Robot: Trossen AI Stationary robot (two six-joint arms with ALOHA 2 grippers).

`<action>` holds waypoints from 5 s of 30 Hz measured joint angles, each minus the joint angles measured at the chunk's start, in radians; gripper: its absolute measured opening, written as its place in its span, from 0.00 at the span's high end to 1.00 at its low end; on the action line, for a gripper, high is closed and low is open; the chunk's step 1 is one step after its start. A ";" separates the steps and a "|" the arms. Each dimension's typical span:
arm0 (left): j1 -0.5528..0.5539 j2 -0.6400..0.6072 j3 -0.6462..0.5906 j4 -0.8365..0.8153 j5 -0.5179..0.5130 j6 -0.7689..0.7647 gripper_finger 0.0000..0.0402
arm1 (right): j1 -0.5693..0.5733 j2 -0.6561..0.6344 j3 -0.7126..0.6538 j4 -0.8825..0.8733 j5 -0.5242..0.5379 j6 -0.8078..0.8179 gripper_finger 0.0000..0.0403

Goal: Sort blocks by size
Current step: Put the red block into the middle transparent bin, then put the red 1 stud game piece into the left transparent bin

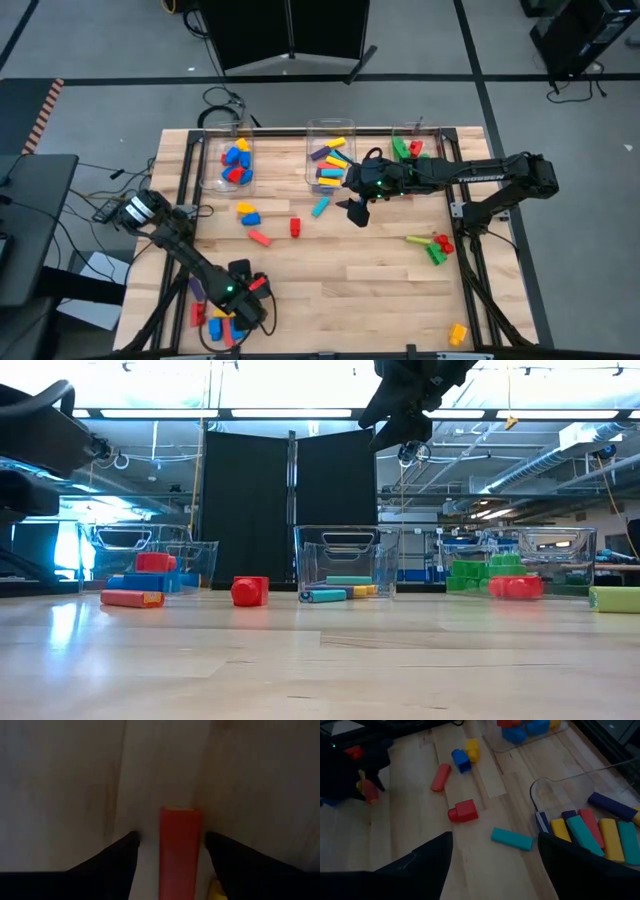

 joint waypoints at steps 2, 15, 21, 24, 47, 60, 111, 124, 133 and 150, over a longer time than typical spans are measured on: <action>-0.003 0.001 0.000 0.004 0.002 -0.004 0.41 | 0.000 0.000 0.000 0.000 0.000 -0.002 0.24; -0.004 0.006 0.024 0.006 -0.005 -0.129 0.75 | 0.006 0.000 0.000 -0.001 0.000 -0.002 0.25; 0.012 0.014 0.078 -0.057 -0.009 -0.179 0.75 | 0.024 0.000 0.000 -0.016 0.000 -0.003 0.24; 0.030 0.013 0.104 -0.062 -0.019 -0.202 0.75 | 0.026 0.000 0.000 -0.077 0.000 -0.003 0.25; 0.499 -0.090 0.201 -0.046 -0.021 0.262 0.75 | 0.080 -0.571 -0.625 0.015 0.009 0.284 0.25; 0.970 -0.138 0.410 -0.002 0.017 0.547 0.70 | 0.298 -0.651 -0.670 -0.185 0.256 0.426 0.25; 1.272 0.547 1.062 -0.186 0.093 0.817 0.65 | 0.181 -0.597 -0.670 -0.134 0.343 0.685 0.25; 1.273 0.547 1.145 -0.214 0.086 0.849 0.53 | 0.181 -0.597 -0.670 -0.089 0.341 0.678 0.24; 1.273 0.502 1.284 -0.336 0.086 0.823 0.53 | 0.181 -0.597 -0.669 0.028 0.341 0.678 0.25; 1.025 0.394 1.281 -0.701 -0.191 0.740 0.53 | 0.182 -0.597 -0.669 0.018 0.336 0.479 0.25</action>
